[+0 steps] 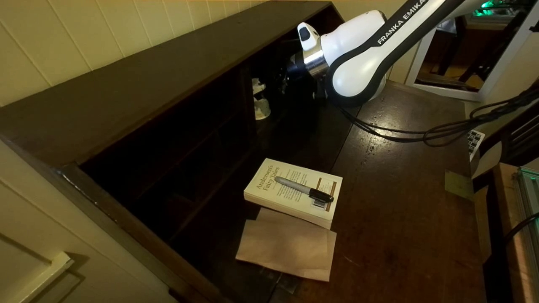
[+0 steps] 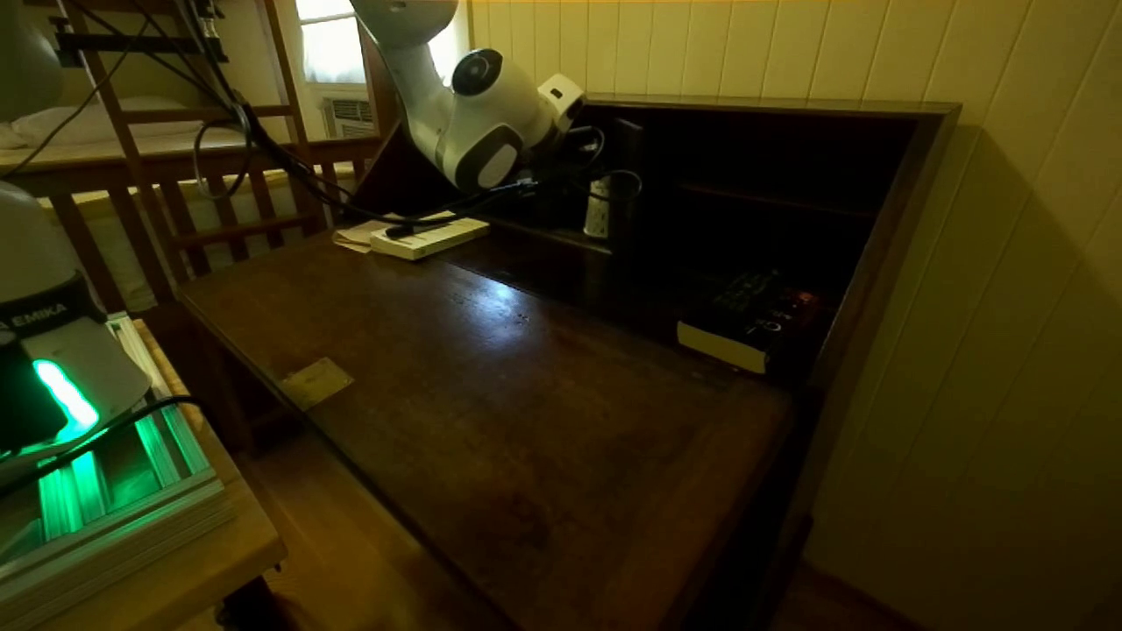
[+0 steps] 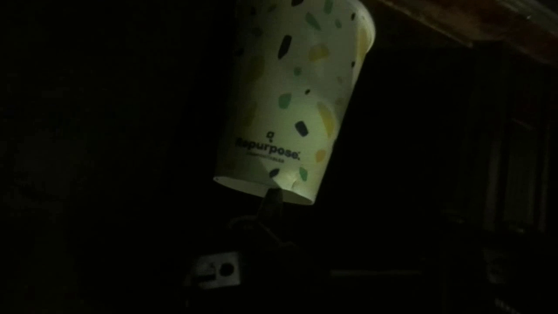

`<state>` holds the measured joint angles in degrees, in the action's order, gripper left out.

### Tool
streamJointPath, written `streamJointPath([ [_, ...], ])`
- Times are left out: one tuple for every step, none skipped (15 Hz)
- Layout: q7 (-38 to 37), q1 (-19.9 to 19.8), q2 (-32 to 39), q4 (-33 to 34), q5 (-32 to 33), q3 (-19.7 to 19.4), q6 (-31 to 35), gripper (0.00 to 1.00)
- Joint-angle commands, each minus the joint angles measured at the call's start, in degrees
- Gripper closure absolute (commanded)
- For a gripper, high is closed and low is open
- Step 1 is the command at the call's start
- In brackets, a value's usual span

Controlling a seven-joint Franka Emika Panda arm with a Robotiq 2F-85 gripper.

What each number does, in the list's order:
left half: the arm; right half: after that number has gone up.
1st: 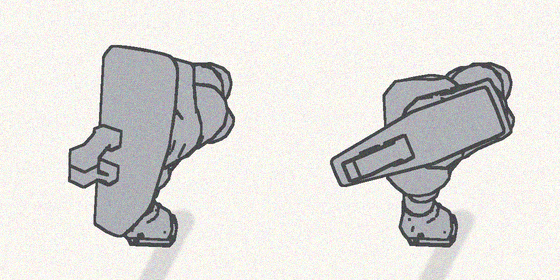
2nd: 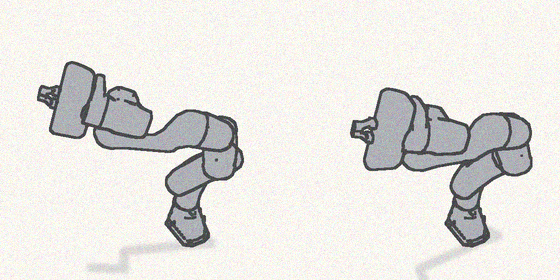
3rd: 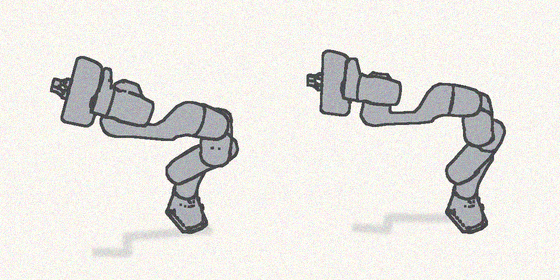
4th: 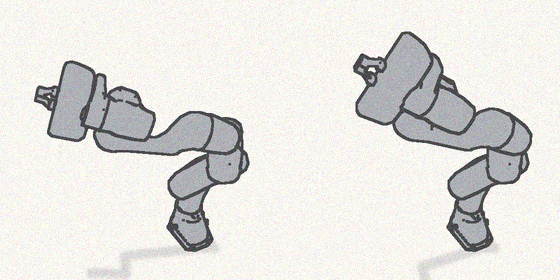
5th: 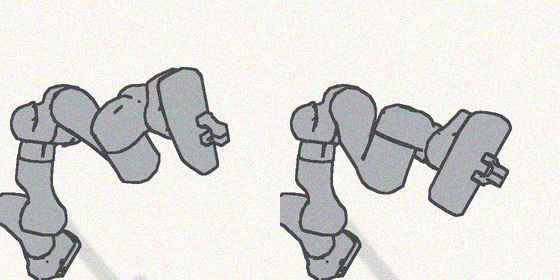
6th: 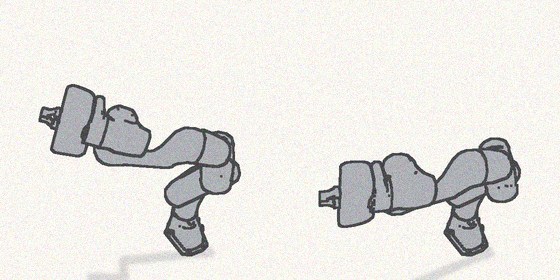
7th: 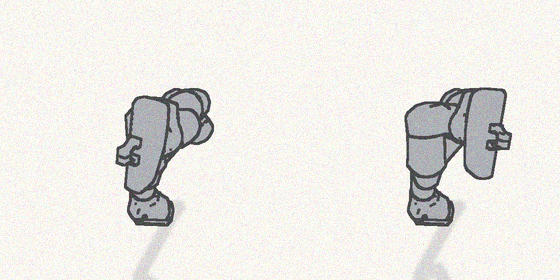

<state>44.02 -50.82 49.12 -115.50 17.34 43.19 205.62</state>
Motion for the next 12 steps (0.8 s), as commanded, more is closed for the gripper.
streamJointPath([
  [0.33,0.02,2.00,2.38,1.26,0.50,-2.70,0.62],
  [0.39,-0.08,1.84,2.36,1.40,0.59,-3.01,0.69],
  [0.38,-0.26,1.54,2.20,1.48,0.72,-3.54,0.76],
  [0.45,-0.34,1.18,2.01,1.50,0.72,-4.08,0.77],
  [0.50,-0.40,0.21,1.39,1.28,0.55,-5.22,0.76],
  [0.64,-0.31,-0.89,0.72,0.88,0.15,-5.90,0.74],
  [0.59,-0.29,-1.64,0.33,0.50,-0.05,-6.64,0.73],
  [0.46,-0.26,-2.67,-0.16,0.04,-0.30,-7.82,0.73],
  [0.46,-0.26,-3.36,-0.44,-0.03,-0.38,-8.51,0.73],
  [0.37,0.08,-4.48,-0.78,-0.53,-0.93,-9.48,0.73],
  [0.34,0.19,-5.33,-0.99,-0.63,-1.16,-10.51,0.74],
  [0.26,0.28,-6.14,-1.27,-0.78,-1.48,-11.21,0.80],
])
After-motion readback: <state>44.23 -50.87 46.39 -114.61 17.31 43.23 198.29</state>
